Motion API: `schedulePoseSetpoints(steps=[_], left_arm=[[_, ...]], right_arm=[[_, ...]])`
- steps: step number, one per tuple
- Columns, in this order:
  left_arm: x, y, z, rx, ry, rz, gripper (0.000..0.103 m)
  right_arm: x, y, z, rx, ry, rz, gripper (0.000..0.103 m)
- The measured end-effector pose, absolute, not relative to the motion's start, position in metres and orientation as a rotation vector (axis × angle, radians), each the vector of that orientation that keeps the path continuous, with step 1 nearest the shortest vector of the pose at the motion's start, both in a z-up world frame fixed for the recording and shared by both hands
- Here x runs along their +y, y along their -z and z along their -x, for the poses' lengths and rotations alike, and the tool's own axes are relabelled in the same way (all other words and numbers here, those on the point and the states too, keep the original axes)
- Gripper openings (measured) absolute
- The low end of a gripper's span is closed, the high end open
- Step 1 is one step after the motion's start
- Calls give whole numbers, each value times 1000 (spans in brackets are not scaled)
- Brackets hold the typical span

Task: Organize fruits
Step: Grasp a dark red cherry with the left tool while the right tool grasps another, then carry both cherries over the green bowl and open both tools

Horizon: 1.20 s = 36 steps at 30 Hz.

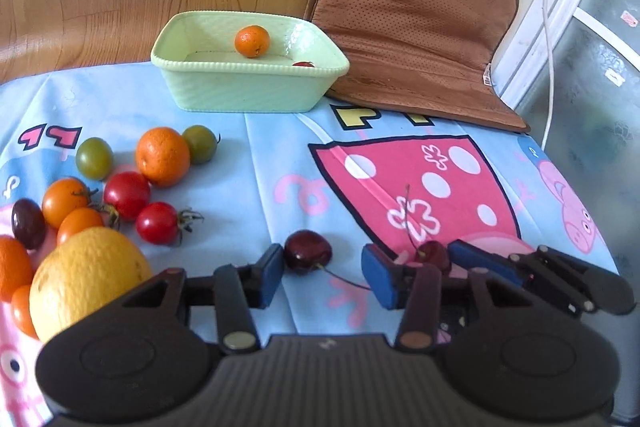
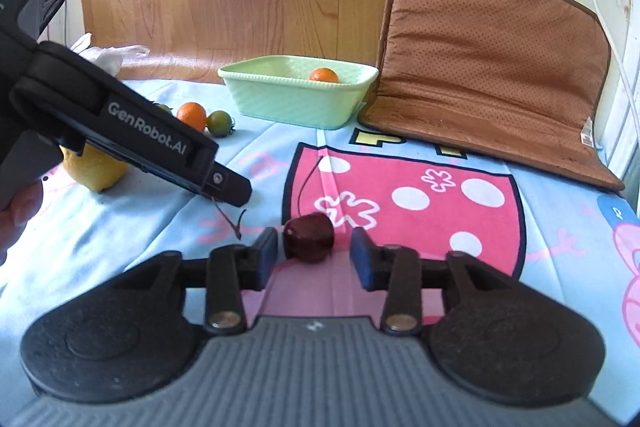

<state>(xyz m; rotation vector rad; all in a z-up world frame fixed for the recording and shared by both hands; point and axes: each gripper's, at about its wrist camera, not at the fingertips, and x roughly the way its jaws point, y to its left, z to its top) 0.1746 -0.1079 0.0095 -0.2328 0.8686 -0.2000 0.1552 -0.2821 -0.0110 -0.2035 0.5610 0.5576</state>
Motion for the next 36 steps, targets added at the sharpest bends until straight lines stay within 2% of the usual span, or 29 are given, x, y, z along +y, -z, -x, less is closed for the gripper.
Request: schedulePoseSetpoints(steps=[1,2,9,15,24,27,36], left_arm=[[-108,-9,-173,863,197,229,28],[-107,-8,-173,861,200,234,27],[-85,-32,-190,811,210,332,27],[-55,-60,-249,743,129,340,27],[-37,-39,-328,813,3,302,29],[-36,-33,-324,837,-3,293,41],[18,-77,-234,711,45,363,42]], right_arm=[[-282,11,-156,564,-560,204,31],[-282,12,-156,564,-557,202,30],[-282,-8,-179,485,-574,106,29],[-259,-32,-246,440,-610,21,30],[-216,-9,-328,513,-596,17,31],[-221,-6,-326,513,-594,8,31],[-233,-30,-269,499,-710,-53,31]])
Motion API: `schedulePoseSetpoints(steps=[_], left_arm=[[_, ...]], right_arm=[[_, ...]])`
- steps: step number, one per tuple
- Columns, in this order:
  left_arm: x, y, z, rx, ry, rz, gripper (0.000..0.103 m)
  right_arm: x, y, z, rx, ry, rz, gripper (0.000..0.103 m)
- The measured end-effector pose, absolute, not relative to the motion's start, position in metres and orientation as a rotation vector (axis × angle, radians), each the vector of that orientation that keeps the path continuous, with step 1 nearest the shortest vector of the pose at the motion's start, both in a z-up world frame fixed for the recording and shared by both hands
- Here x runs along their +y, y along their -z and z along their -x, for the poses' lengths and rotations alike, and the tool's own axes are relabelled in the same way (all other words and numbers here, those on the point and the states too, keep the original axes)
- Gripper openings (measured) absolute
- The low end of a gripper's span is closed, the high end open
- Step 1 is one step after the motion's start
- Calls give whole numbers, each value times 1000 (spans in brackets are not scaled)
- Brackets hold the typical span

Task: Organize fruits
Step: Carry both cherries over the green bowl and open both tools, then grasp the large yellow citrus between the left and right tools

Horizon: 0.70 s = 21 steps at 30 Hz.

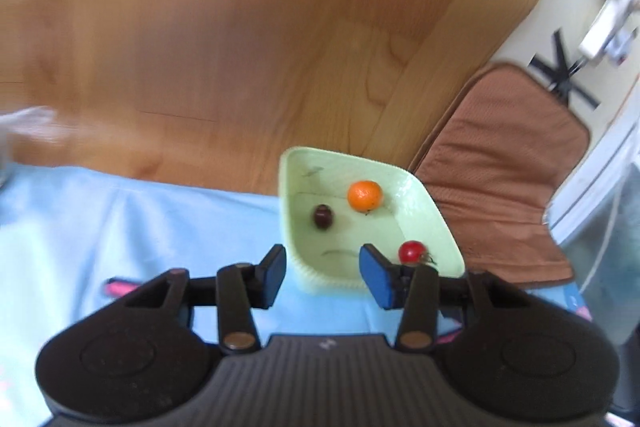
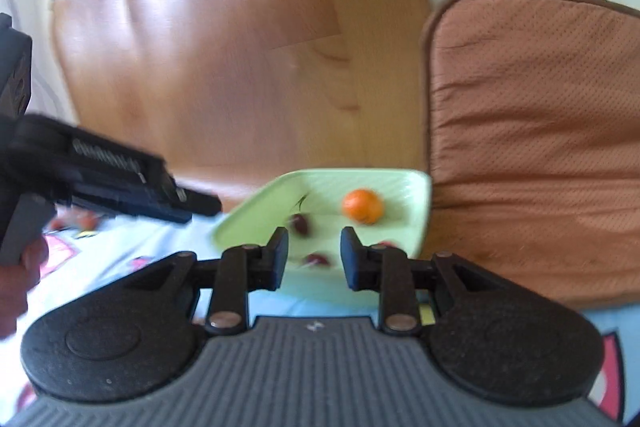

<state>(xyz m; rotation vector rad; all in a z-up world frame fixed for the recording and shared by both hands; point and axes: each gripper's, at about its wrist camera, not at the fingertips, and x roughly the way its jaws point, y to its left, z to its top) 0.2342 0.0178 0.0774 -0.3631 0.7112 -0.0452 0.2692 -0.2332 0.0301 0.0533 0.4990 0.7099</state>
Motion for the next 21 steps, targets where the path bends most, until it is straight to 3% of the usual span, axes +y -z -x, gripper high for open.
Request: schedulePoseSetpoints(steps=[9,11,14,17,21], left_arm=[[76,-62,-99,639,20,465,42],[84,-53,-84,632,21,520,43],[90,-39,-69,630,23,583,43],[91,-30,-60,621,47,649,43],[72,-27,-64,618,100,654,50]], right_arm=[[-223,-18,-169,569,-916,-44,34],[-216,-17,-160,579,-942,-49,48],[-203,-20,-146,558,-961,-17,58],[-187,-17,-144,565,-974,29,82],[-168,-5,-140,557,-956,137,82]])
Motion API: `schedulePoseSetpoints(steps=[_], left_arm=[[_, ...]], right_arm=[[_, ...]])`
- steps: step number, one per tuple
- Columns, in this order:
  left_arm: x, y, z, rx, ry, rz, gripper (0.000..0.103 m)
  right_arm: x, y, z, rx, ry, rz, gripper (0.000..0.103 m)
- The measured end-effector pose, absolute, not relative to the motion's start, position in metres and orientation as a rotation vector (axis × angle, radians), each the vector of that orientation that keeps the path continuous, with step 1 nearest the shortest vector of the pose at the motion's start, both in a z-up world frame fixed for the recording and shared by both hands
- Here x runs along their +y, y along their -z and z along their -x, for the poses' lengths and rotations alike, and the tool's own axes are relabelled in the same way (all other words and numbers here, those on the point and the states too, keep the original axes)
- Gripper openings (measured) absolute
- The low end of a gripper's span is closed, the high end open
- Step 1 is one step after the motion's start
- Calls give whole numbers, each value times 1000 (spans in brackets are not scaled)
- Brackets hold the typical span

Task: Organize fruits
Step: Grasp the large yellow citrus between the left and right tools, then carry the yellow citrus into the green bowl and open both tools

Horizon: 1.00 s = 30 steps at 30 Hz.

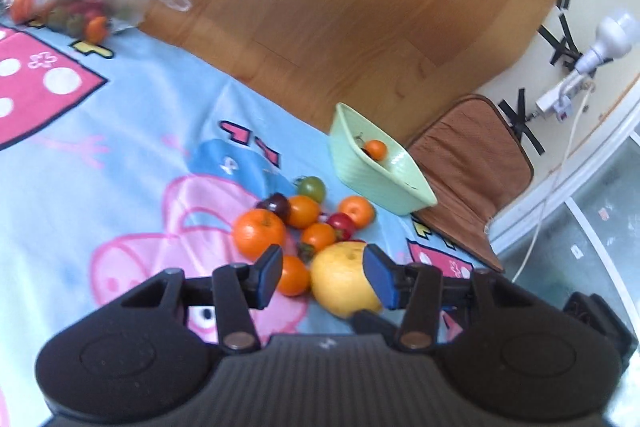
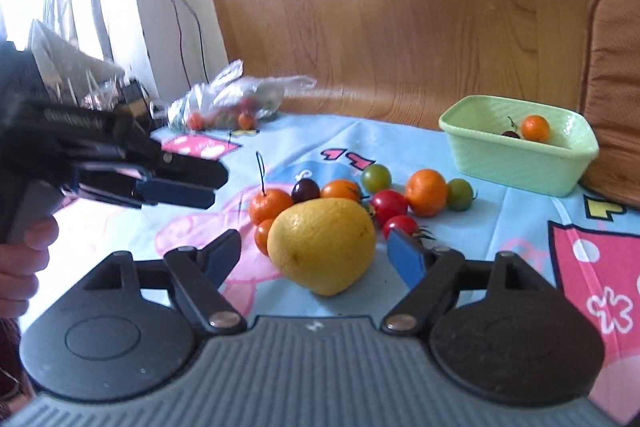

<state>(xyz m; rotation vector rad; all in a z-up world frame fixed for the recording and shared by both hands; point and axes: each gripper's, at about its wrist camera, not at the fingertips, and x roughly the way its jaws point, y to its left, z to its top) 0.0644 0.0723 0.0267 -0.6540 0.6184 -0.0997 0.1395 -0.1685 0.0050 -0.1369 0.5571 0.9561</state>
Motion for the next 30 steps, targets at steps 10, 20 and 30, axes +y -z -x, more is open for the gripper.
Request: schedulePoseSetpoints(steps=[10,20,30], left_arm=[[31,-18,-97,670,111,523,63],[5,-63,-124,573,168,453,61],[-7,-72,-275,580,138,372,60]], right_arm=[[-163,10,-149,620,-945,159,64],[-188,-25,-159,456,-865,86,63],[-173,-28,-292,439,-750,33,62]])
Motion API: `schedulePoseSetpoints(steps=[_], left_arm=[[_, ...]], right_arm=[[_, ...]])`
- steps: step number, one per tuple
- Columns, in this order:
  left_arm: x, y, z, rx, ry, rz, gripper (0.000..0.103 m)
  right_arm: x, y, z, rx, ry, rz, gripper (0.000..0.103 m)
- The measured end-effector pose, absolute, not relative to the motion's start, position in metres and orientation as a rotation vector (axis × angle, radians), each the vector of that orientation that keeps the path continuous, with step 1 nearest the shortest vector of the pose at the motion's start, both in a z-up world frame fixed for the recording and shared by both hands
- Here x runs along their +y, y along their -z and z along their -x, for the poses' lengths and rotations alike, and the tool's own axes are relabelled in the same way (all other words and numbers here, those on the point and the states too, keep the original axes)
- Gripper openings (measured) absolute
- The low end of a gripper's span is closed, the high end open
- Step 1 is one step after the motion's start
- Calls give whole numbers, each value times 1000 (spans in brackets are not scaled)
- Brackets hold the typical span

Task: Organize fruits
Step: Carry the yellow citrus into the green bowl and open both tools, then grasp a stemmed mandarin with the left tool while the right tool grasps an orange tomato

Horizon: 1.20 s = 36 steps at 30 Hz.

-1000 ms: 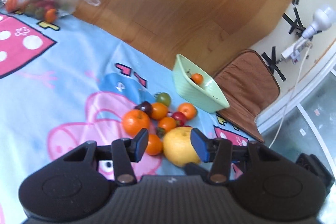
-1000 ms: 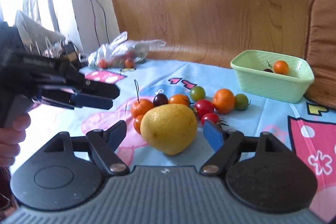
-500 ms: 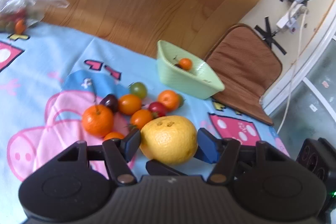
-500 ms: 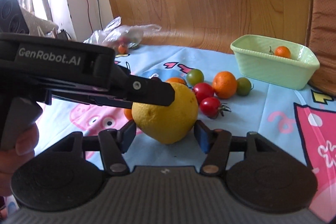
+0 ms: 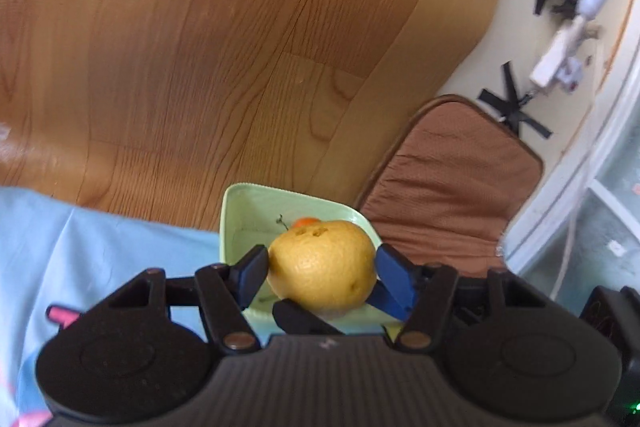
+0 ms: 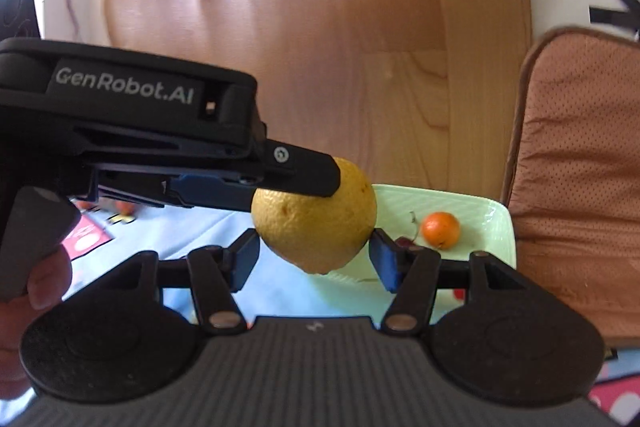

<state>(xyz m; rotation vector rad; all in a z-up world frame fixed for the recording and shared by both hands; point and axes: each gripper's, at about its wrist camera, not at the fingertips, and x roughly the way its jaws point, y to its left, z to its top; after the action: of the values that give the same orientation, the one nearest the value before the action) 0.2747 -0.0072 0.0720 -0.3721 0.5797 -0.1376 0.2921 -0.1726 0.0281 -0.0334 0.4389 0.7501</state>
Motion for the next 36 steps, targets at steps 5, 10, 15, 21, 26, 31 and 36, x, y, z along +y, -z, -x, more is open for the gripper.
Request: schedulePoseSetpoints(steps=[5,10,15,21,26,31,36], left_arm=[[-3,-47,-321,649,94,375,60],[4,-36,-317,673,111,410,58],[30,-73,-256,561,118,402,59],[69,-90,-152,510,6,320,59],[90,-66,-98,544,-31,391,59],[91,-36,-91,594,26,482,60],[81,-17,-101,614,-22,427,72]], right_arm=[[-159,-5,-335,516,-741,40,63],[-162,-1,-329,454,-730,71,64],[-180,-19,-307,413,-737,20,59],[-198,-36,-254,449,-861,-16,35],[-187,-24,-198,526,-938,26,27],[-150,-8,-158,587,-995,93,28],[-114,3,-145,579,-979,191,49]])
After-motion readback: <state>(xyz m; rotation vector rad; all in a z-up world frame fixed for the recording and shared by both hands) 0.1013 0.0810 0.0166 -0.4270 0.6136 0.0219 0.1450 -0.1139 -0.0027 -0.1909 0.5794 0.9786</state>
